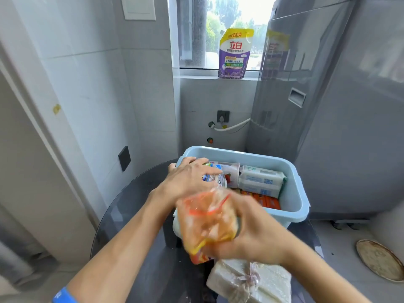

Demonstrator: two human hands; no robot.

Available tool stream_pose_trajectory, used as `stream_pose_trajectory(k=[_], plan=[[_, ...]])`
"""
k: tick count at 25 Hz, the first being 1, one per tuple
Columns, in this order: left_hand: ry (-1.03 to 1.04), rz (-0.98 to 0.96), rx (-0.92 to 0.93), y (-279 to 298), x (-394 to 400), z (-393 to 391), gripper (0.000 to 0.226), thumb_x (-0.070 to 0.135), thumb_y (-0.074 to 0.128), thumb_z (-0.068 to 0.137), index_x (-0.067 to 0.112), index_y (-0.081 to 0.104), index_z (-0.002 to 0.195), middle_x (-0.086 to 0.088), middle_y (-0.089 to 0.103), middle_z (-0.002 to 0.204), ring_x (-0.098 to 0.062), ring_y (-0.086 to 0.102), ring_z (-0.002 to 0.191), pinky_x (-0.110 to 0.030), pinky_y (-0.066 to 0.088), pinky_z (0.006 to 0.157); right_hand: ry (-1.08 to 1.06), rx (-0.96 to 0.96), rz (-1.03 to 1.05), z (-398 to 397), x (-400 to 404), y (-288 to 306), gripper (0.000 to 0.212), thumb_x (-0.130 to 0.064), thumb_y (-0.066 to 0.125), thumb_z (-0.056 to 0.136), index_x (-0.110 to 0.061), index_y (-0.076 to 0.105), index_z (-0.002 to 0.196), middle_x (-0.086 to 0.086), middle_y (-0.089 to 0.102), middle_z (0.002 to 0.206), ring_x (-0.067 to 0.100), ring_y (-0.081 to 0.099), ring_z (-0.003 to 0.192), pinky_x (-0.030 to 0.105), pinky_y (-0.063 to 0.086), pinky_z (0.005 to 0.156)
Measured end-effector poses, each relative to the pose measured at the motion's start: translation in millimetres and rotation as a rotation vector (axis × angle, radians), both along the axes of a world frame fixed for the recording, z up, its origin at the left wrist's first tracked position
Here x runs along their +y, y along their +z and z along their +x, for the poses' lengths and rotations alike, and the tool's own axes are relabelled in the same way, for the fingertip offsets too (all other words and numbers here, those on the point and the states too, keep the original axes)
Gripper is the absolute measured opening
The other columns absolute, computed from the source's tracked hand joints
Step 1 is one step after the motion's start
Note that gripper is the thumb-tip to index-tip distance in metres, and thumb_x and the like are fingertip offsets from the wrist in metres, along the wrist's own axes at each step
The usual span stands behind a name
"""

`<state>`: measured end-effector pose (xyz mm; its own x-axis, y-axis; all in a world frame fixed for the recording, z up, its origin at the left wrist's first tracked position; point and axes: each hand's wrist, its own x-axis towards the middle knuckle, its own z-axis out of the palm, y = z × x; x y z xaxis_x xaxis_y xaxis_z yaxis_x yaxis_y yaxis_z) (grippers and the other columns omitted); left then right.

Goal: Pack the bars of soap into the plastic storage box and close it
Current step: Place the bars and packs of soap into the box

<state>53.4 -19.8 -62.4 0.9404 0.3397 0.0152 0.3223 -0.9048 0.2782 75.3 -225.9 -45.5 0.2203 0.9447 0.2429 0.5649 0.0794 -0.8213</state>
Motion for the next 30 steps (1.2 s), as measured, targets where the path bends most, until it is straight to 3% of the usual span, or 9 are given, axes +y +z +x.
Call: stream_pose_trajectory(k=[2,5,11,15,18,21,23,26,30], plan=[[-0.019,-0.022,-0.021,-2,1,-3,0.040,0.053,0.056,0.085,0.044,0.055,0.124,0.012,0.045,0.135,-0.019,0.026,0.140,-0.052,0.025,0.106,-0.071,0.265,0.134,17,-10,21,0.048,-0.013,0.086,0.067,-0.010,0.068,0.111,0.008,0.075,0.099,0.020,0.071,0.090,0.035,0.057,0.075],[0.011,0.014,-0.036,-3,-1,-1,0.032,0.055,0.052,0.088,0.053,0.056,0.120,0.014,0.041,0.148,-0.017,0.025,0.142,-0.057,0.025,0.108,-0.394,0.469,0.126,53,-8,42,0.051,-0.042,0.087,0.059,-0.018,0.073,0.102,0.008,0.078,0.092,0.027,0.075,0.083,0.034,0.059,0.062],[0.037,0.037,-0.060,-7,-2,1,0.040,0.055,0.045,0.093,0.058,0.047,0.133,0.015,0.034,0.156,-0.015,0.022,0.145,-0.059,0.021,0.111,-0.750,0.380,-0.387,106,18,25,0.058,-0.059,0.077,0.069,-0.013,0.071,0.102,0.006,0.077,0.075,0.022,0.073,0.059,0.038,0.060,0.051],[0.035,0.048,-0.084,-10,-4,2,0.040,0.054,0.045,0.093,0.057,0.048,0.133,0.015,0.036,0.154,-0.015,0.022,0.143,-0.058,0.021,0.111,-0.795,-0.060,-0.578,95,43,9,0.093,-0.082,0.058,0.057,-0.013,0.045,0.118,0.004,0.070,0.094,0.028,0.068,0.087,0.042,0.059,0.069],[0.043,0.044,-0.102,-10,-2,1,0.040,0.054,0.046,0.093,0.055,0.049,0.133,0.015,0.036,0.154,-0.015,0.024,0.143,-0.057,0.022,0.112,-0.750,-0.189,-0.625,92,60,7,0.065,-0.065,0.059,0.071,-0.016,0.042,0.110,0.008,0.069,0.088,0.029,0.071,0.076,0.044,0.061,0.066],[0.033,0.040,-0.124,-10,-4,-1,0.041,0.055,0.046,0.093,0.053,0.049,0.134,0.014,0.037,0.155,-0.015,0.025,0.143,-0.059,0.021,0.112,-0.655,0.155,-0.676,101,48,6,0.050,-0.041,0.070,0.080,-0.021,0.043,0.117,0.011,0.074,0.080,0.024,0.073,0.058,0.039,0.061,0.050],[0.037,0.048,-0.117,-11,-6,-2,0.044,0.061,0.042,0.091,0.054,0.046,0.135,0.013,0.036,0.155,-0.016,0.023,0.143,-0.060,0.020,0.111,-0.670,0.172,-0.664,100,44,-1,0.054,-0.046,0.072,0.080,-0.027,0.042,0.121,0.005,0.072,0.092,0.021,0.073,0.070,0.034,0.059,0.050],[-0.034,0.076,-0.064,-9,-7,3,0.054,0.072,0.040,0.087,0.061,0.033,0.139,0.013,0.024,0.160,-0.018,0.012,0.148,-0.064,0.009,0.112,-0.716,-0.051,-0.582,98,55,-16,0.059,-0.052,0.067,0.083,-0.020,0.040,0.125,0.005,0.065,0.116,0.022,0.065,0.094,0.034,0.053,0.064],[-0.282,-0.025,0.001,0,-6,12,0.040,0.046,0.049,0.097,0.062,0.044,0.133,0.027,0.022,0.158,-0.012,0.009,0.150,-0.066,-0.001,0.114,-0.724,0.014,-0.398,90,31,-11,0.043,-0.034,0.062,0.089,-0.025,0.046,0.128,-0.003,0.066,0.105,0.013,0.065,0.087,0.031,0.055,0.071]])
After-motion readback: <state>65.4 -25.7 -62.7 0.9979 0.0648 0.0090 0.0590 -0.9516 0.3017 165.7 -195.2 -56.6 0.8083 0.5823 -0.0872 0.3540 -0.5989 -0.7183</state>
